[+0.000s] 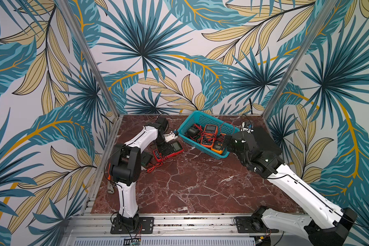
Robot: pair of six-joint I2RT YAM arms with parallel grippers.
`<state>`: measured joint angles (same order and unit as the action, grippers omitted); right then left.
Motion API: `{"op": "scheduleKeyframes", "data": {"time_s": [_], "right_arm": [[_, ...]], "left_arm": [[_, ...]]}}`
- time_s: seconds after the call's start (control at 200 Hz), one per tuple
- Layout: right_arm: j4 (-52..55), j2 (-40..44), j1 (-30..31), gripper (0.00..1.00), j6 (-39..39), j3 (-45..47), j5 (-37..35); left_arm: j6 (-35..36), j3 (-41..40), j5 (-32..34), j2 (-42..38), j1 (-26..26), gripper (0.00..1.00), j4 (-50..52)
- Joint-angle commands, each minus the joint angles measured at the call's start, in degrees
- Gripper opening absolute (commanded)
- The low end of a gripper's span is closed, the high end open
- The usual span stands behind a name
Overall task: Put the multimeter into the basket
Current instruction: Pick up the multimeter from the center of the board.
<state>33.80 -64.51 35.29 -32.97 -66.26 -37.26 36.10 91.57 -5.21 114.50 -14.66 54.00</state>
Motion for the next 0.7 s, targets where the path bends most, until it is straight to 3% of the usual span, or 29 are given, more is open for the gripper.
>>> {"op": "scheduleKeyframes", "data": {"time_s": [0.0, 0.696], "right_arm": [[1.0, 0.4, -0.1, 1.0, -0.7, 1.5, -1.1], [0.7, -0.3, -0.1, 0.99, -0.7, 0.8, -1.5]], "left_arm": [[2.0, 2.8, -0.8, 2.2, 0.7, 1.0, 2.4], [2.4, 4.7, -0.8, 10.0, 1.5, 1.0, 5.4]]}}
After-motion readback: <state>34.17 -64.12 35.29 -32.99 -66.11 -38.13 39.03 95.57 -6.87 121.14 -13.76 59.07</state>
